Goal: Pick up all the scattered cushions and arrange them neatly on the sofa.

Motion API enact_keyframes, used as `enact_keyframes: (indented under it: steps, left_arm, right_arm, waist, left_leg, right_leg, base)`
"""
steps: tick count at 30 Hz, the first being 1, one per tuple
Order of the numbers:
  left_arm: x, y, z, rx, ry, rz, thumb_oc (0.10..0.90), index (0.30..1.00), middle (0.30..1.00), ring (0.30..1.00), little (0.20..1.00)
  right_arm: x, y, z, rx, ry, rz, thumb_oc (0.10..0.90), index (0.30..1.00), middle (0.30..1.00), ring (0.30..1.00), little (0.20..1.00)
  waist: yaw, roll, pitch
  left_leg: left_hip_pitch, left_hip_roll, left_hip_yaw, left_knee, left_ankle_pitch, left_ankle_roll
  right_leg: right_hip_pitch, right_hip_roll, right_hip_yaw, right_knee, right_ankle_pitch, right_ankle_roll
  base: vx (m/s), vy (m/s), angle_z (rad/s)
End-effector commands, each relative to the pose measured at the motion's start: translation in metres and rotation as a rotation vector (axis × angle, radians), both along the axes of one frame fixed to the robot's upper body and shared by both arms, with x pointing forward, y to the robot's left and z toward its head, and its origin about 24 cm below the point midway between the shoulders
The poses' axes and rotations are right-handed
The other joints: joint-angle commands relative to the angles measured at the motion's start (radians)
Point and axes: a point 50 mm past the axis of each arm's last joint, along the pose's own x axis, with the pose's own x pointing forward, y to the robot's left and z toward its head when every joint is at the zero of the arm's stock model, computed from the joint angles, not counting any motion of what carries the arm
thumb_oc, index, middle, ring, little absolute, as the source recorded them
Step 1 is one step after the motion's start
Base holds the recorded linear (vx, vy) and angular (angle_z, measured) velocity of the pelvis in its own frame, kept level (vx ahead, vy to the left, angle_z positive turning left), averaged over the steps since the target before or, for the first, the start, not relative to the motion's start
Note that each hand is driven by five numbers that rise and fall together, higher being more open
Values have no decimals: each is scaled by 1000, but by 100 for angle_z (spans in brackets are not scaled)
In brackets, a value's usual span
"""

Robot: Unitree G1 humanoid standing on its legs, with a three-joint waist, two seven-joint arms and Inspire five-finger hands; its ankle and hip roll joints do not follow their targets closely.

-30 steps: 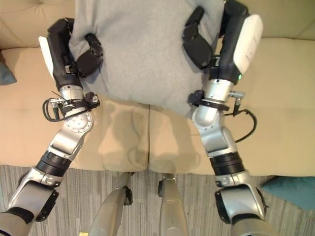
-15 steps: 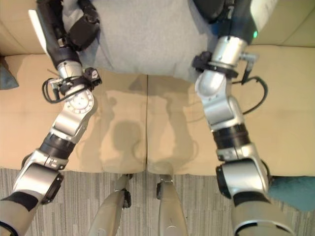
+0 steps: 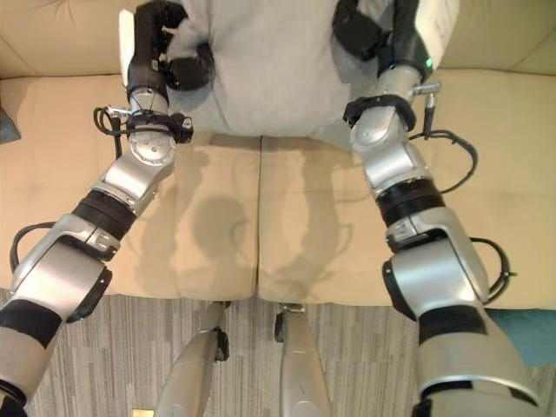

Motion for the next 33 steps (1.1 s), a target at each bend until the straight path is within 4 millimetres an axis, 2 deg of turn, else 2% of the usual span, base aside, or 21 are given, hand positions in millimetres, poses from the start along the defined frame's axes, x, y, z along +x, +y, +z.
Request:
enact_keyframes:
  steps: [1,2,3,6,8,10,11,12,14,16,21,22,24,25,27,28,29,30,31,32,33]
  left_arm:
    - [-21,-55,31,-11,-167,-249,800,900,900,900,900]
    - [-21,-55,31,-11,-167,-249,800,900,900,900,900]
    - [-20,-51,11,-53,-118,-255,800,900,900,900,900]
    - [-20,-44,-9,-89,-71,-255,800,900,900,900,900]
    - [-20,-29,-29,-79,-28,-219,800,900,900,900,900]
    - [-20,-23,-34,-80,-18,-200,800,900,900,900,900]
    - [-21,-11,-46,-93,6,-163,800,900,900,900,900]
    - [-21,-11,-47,-92,7,-163,800,900,900,900,900]
    - [-23,5,-61,-94,32,-121,800,900,900,900,900]
    - [-25,9,-65,-95,38,-112,800,900,900,900,900]
    - [-42,46,-94,-104,67,-47,800,900,900,900,900]
    - [-42,46,-94,-103,69,-47,800,900,900,900,900]
    - [-52,56,-106,-93,85,-41,800,900,900,900,900]
    - [-64,68,-126,-96,129,-34,800,900,900,900,900]
    - [-75,78,-144,-112,175,-22,800,900,900,900,900]
    - [-76,78,-144,-112,176,-22,800,900,900,900,900]
    - [-90,87,-169,-164,243,-11,800,900,900,900,900]
    - [-97,92,-178,-173,269,-6,800,900,900,900,900]
    - [-97,92,-178,-173,269,-6,800,900,900,900,900]
    - [-115,103,-204,-197,358,18,800,900,900,900,900]
    - [-123,107,-216,-215,402,25,800,900,900,900,900]
  right_arm:
    - [-12,68,39,-111,-162,256,800,900,900,900,900]
    - [-12,68,39,-111,-162,256,800,900,900,900,900]
    - [-12,65,31,-103,-154,264,800,900,900,900,900]
    - [-13,63,20,-97,-146,273,800,900,900,900,900]
    - [-16,55,1,-65,-130,283,800,900,900,900,900]
    - [-17,53,-6,-50,-123,291,800,900,900,900,900]
    - [-19,48,-24,-9,-102,304,800,900,900,900,900]
    - [-19,48,-25,-9,-100,304,800,900,900,900,900]
    - [-23,39,-49,14,-57,301,800,900,900,900,900]
    - [-25,35,-56,21,-46,297,800,900,900,900,900]
    - [-45,6,-102,90,35,286,800,900,900,900,900]
    - [-45,6,-103,91,37,285,800,900,900,900,900]
    - [-55,-4,-120,113,75,282,800,900,900,900,900]
    - [-67,-16,-142,129,137,283,800,900,900,900,900]
    - [-79,-25,-164,160,202,280,800,900,900,900,900]
    - [-79,-25,-164,161,203,280,800,900,900,900,900]
    - [-92,-35,-191,178,297,264,800,900,900,900,900]
    - [-99,-41,-203,191,343,249,800,900,900,900,900]
    - [-99,-41,-203,191,343,249,800,900,900,900,900]
    - [-114,-53,-229,219,430,208,800,900,900,900,900]
    - [-121,-57,-239,226,472,192,800,900,900,900,900]
  waist:
    - [14,-11,-106]
    - [14,-11,-106]
    - [15,-9,-102]
    - [14,-8,-98]
    - [12,-6,-91]
    - [12,-4,-91]
    - [12,-3,-91]
    - [12,-3,-92]
    - [11,-2,-96]
    - [11,-2,-97]
    - [9,-9,-124]
    - [9,-9,-124]
    - [7,-13,-132]
    - [4,-19,-143]
    - [1,-27,-150]
    - [1,-27,-150]
    - [-3,-38,-159]
    - [-6,-42,-161]
    - [-6,-42,-161]
    - [-9,-51,-173]
    - [-10,-53,-181]
  left_leg:
    - [95,-5,24,0,-169,-78]
    - [95,-5,24,0,-169,-78]
    - [98,-6,24,0,-170,-78]
    - [102,-6,25,0,-171,-77]
    - [113,-6,28,0,-174,-76]
    - [117,-7,29,0,-174,-76]
    - [126,-7,29,0,-177,-75]
    - [126,-7,29,0,-177,-75]
    - [143,-7,31,0,-182,-72]
    - [148,-6,32,0,-183,-72]
    - [192,-5,41,0,-192,-70]
    - [193,-5,41,0,-192,-70]
    - [214,-5,45,0,-198,-69]
    - [241,-5,46,0,-204,-67]
    - [265,-4,49,0,-209,-65]
    - [266,-4,49,0,-209,-65]
    - [292,-5,48,0,-212,-62]
    - [307,-5,48,0,-217,-61]
    - [307,-5,48,0,-217,-61]
    - [335,-6,50,0,-222,-58]
    - [345,-7,50,0,-221,-55]
  right_leg:
    - [39,36,-1,-63,-6,49]
    - [39,36,-1,-63,-6,49]
    - [42,36,0,-64,-6,47]
    - [44,37,1,-63,-6,45]
    - [51,39,4,-62,-7,42]
    - [54,39,5,-62,-8,42]
    - [66,40,6,-65,-8,40]
    - [66,40,6,-65,-8,40]
    - [86,40,8,-72,-9,37]
    - [91,39,7,-73,-8,37]
    - [156,39,1,-101,-7,33]
    - [158,39,1,-102,-7,33]
    - [185,39,-3,-111,-5,33]
    - [221,40,-5,-124,-2,34]
    - [255,39,-6,-135,-1,35]
    - [257,39,-6,-136,-1,35]
    - [295,40,-13,-154,8,38]
    - [315,40,-14,-159,4,39]
    - [315,40,-14,-159,4,39]
    - [357,43,-18,-180,7,42]
    - [374,45,-18,-194,12,42]
  base:
    - [-2,-2,-13]
    - [-1,0,-10]
    - [0,0,0]
    - [0,0,0]
    - [-4,5,2]
    - [-2,2,2]
    - [0,0,0]
    - [0,0,0]
    - [0,0,0]
    - [0,0,0]
    - [2,3,-1]
    - [0,0,0]
    - [17,0,-1]
    - [32,7,0]
    - [23,4,5]
    - [0,0,0]
    - [17,-26,-4]
    - [16,-26,-3]
    - [22,-12,3]
    - [6,-6,5]
    - [6,-8,4]
